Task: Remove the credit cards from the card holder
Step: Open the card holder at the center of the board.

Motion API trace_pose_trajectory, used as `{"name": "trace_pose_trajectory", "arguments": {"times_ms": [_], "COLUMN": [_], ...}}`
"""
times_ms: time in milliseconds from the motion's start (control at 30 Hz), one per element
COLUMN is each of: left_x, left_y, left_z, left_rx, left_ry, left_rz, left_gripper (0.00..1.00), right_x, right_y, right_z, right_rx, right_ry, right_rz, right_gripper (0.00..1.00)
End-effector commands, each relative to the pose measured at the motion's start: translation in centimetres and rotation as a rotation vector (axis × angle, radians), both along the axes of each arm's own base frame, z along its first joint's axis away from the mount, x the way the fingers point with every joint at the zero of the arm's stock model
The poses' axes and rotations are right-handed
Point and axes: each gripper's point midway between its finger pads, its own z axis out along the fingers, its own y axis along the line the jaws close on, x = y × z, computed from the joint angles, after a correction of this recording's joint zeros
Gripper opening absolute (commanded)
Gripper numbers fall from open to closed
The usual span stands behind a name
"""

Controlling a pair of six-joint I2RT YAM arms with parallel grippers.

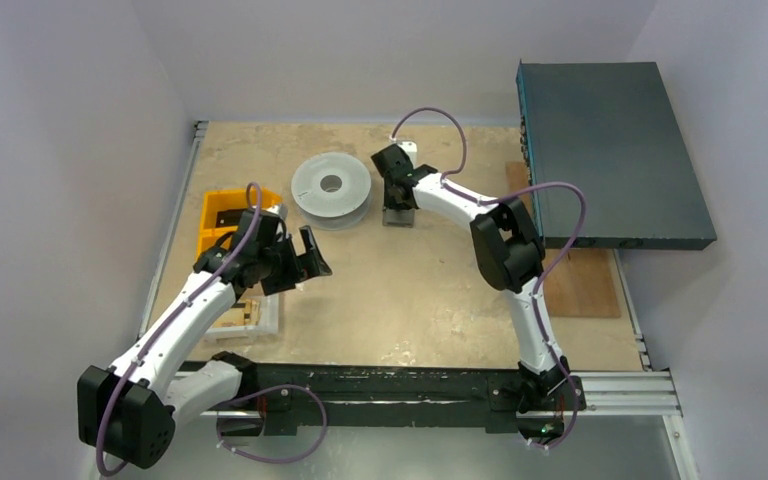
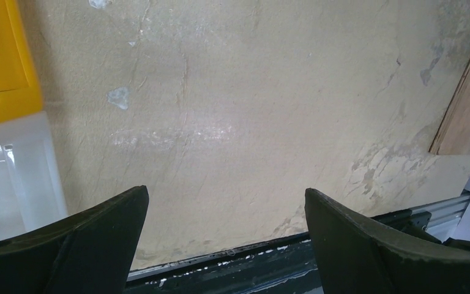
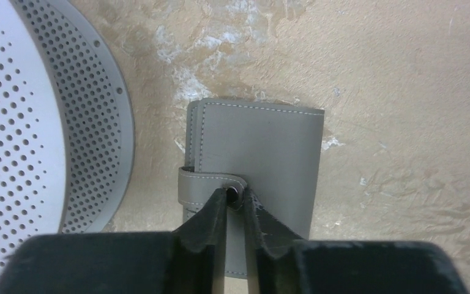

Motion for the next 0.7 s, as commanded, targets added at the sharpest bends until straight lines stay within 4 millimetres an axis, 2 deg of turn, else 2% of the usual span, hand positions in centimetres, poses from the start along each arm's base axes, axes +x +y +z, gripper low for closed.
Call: {"name": "trace_pose_trajectory", "arguments": {"times_ms": [0, 100, 267, 500, 600, 667], "left_x": [1.1, 1.2, 1.2, 1.3, 1.2, 1.2], "left_y": [-0.7, -1.3, -2.6, -4.7, -5.4, -5.9], "left_z": [0.2, 0.1, -0.4, -1.6, -2.0, -2.1], "left_rx": [-0.019, -0.007, 0.005, -0.005, -0.012, -0.015], "left_ry": [-0.024, -0.026, -0.016, 0.005, 0.012, 0.012], "left_rz": [0.007, -0.02, -0.059, -0.104, -0.119, -0.133], "left_gripper": [1.0, 1.0, 1.0, 0.95, 0.89, 0.85], "right_x": [-1.6, -3.8, -9.3, -18.1, -20.1, -20.5], "right_y": [-0.9, -1.7, -0.9, 2.8, 3.8, 4.1], "right_z": [-1.3, -1.2, -0.3, 0.5, 0.8, 1.5], "right_rx": [0.003, 0.01, 0.094, 0.213, 0.264, 0.282], "right_ry": [0.054, 0.082, 0.093, 0.149, 0.173, 0.17], "right_rz": [-0.019, -0.023, -0.014, 0.048, 0.08, 0.101], "right_gripper": [0.01, 0.0, 0.0, 0.0, 0.0, 0.11]}}
